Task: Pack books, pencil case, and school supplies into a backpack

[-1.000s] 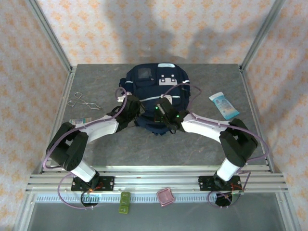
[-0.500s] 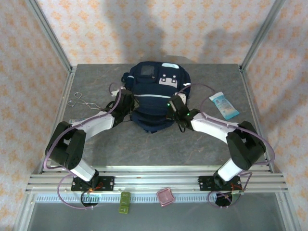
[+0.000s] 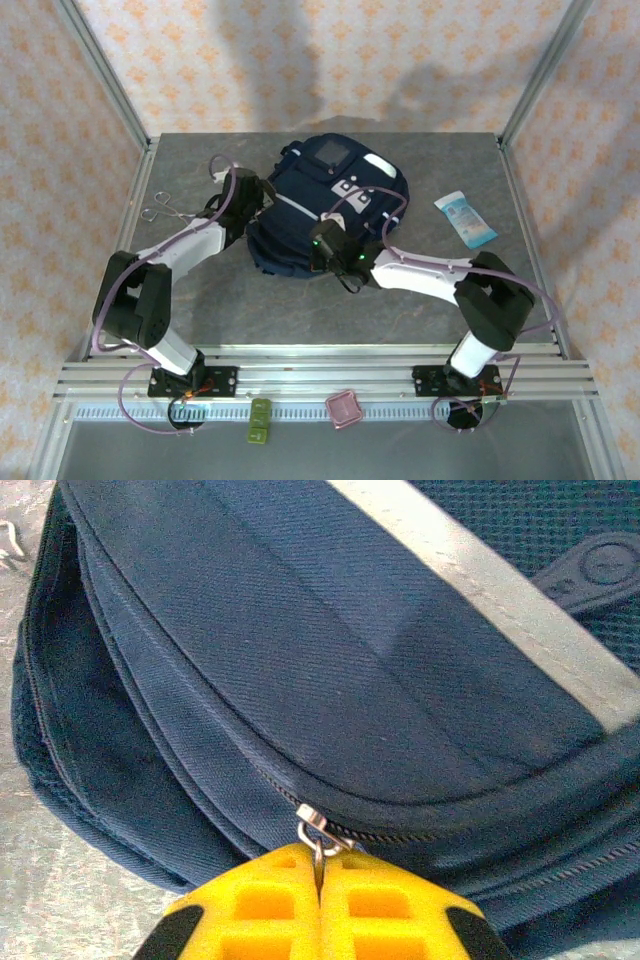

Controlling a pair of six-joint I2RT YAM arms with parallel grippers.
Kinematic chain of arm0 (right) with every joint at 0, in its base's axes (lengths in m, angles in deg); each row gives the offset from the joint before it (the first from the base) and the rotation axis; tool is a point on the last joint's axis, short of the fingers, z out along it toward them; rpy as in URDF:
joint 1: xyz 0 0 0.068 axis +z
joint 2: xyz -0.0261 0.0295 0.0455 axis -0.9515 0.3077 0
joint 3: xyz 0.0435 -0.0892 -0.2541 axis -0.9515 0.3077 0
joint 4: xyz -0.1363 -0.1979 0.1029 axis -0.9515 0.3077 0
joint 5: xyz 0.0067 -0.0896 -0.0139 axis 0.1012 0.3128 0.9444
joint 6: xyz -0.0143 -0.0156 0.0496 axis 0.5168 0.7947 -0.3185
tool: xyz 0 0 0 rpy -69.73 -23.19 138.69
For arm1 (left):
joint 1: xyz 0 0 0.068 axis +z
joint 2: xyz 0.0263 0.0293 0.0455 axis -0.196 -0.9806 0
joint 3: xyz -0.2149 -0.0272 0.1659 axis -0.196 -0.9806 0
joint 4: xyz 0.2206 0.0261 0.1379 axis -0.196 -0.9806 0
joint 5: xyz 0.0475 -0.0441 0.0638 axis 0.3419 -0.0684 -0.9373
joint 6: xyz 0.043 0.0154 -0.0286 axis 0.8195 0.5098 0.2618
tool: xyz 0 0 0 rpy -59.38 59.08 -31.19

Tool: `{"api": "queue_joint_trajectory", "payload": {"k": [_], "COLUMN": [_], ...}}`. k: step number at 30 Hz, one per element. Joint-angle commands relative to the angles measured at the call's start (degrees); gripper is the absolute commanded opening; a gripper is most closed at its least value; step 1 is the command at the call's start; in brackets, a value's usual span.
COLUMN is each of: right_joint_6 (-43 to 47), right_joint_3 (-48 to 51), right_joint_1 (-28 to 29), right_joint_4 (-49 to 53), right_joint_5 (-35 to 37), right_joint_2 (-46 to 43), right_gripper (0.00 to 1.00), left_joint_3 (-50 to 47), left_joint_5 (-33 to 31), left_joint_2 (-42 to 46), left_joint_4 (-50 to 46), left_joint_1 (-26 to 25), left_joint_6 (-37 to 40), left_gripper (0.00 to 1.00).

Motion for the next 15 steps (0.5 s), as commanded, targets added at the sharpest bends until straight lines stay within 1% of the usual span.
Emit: {"api": "queue_joint_trajectory", "payload": {"k": [1,4,7,11,15], "right_joint_6": [-1.09,-0.91,-0.94,-0.91,-1.21], "right_joint_3": [-2.78,-3.16,-2.83,-2.59,-2.37], "right_joint_1": [0.01,0.07,0.08,0.07,0.08], "right_joint_4": [-1.82,-2.02,-2.42,-2.79,-3.05], "right_joint_5": [-0.33,-0.60,-0.69,-0.96,-1.04], "right_joint_2": [1.03,1.59,1.59,1.74,1.72], "right_gripper": [0.00,0.00,0.00,0.00,0.00], "left_joint_3": [-2.74,-7.60,-12.28,-14.57,-12.42], "left_joint_5": [2.29,2.79,2.89,5.27,4.45], "left_joint_2": [5.15,9.36,12.04,10.46,6.39], "left_joint_4": [-1.05,-2.11,-0.82,3.25,5.77], "left_joint_1": [-0.74,-2.89,-6.07,-9.08,-12.40], "left_joint_6": [-0.83,-2.66,-5.52,-9.53,-10.31], "left_gripper": [0.49,0.53,0.56,0.57,0.58]}}
